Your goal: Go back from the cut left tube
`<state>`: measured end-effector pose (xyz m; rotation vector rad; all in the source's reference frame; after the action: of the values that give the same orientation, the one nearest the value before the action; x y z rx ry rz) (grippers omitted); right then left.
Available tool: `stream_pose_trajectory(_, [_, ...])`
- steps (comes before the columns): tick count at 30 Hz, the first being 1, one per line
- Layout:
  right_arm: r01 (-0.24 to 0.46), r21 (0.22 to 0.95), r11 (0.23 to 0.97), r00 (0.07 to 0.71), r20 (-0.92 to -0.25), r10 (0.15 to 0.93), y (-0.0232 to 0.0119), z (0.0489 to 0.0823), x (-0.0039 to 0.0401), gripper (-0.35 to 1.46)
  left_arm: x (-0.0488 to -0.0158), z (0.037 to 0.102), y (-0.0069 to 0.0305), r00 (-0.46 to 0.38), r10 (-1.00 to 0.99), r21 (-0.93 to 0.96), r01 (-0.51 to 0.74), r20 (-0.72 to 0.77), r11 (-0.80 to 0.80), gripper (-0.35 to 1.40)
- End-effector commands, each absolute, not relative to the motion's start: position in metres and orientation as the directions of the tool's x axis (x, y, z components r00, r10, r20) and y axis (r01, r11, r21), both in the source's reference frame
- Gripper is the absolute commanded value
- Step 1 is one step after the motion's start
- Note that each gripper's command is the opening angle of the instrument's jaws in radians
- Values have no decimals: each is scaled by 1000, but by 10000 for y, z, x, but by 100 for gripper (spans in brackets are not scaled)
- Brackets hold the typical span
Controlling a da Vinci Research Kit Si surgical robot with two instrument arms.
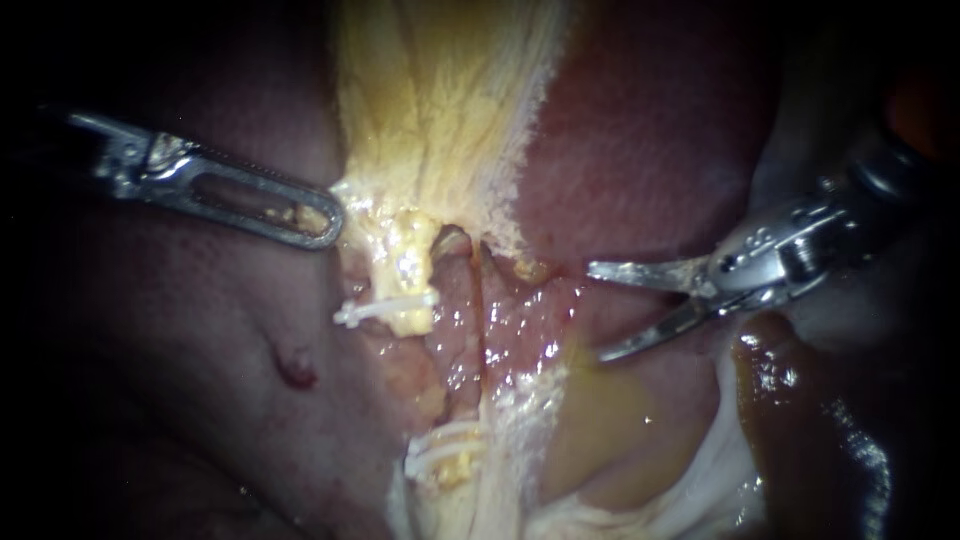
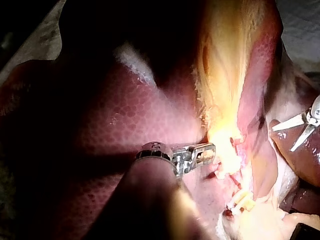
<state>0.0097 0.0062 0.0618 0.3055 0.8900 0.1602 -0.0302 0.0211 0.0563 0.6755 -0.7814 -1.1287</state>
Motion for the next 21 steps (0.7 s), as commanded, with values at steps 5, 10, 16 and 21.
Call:
stream_pose_trajectory(5, [-12,329,944,618,-740,266,65,616,94,145,-304,564,211,227,-954,802,521,198,291,-35])
stream_pose_trajectory(10, [-12,329,944,618,-740,266,64,616,93,145,-313,571,209,224,-954,799,526,201,292,-35])
stream_pose_trajectory(16, [-12,329,944,618,-740,265,64,617,92,145,-339,586,208,226,-952,798,525,205,296,-35])
stream_pose_trajectory(21, [-4,320,947,618,-744,254,64,617,91,145,-362,606,207,235,-950,798,521,207,303,-35])
